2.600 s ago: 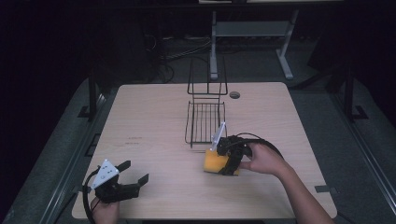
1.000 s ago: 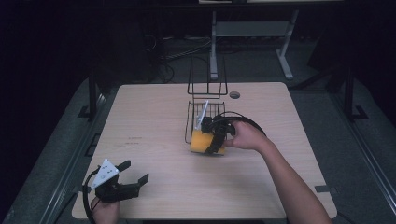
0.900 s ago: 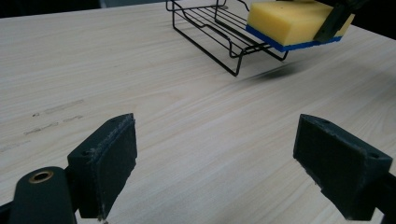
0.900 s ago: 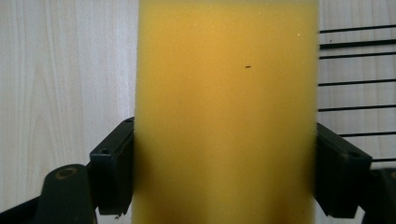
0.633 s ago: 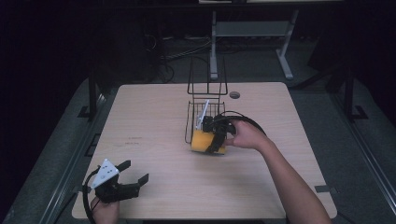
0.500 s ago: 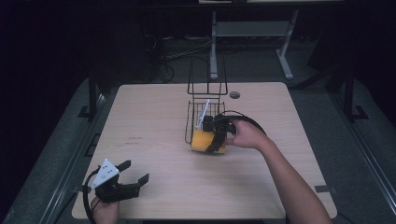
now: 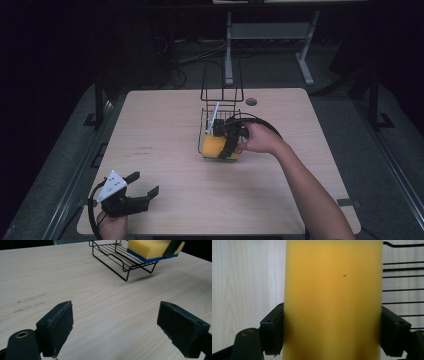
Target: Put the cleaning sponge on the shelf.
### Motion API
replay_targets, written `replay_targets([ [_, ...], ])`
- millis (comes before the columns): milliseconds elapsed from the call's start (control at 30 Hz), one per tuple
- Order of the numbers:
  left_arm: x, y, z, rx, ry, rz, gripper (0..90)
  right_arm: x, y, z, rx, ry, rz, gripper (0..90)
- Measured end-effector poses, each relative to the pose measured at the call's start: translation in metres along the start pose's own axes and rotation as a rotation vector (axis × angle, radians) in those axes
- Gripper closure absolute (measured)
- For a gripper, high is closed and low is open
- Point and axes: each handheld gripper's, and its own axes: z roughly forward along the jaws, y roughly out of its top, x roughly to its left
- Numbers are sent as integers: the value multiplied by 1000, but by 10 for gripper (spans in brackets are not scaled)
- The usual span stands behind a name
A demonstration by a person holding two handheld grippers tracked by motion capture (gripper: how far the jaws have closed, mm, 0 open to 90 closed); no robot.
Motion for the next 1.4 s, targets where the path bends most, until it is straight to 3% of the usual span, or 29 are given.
replay_targets([
  [133,0,0,0,-1,-1,-2,128,-6,1,1,-16,21,6,215],
  [633,0,0,1,2,-4,0,128,-25,5,7,-1,10,18,215],
  [700,0,0,1,3,-5,1,128,-31,5,9,-12,25,26,215],
  [733,0,0,1,4,-5,2,128,-37,5,11,14,18,33,215],
  [967,1,0,1,0,-7,-3,128,-51,3,18,12,14,51,215],
  [1400,0,0,2,3,-9,3,128,-60,-3,32,0,19,41,213],
])
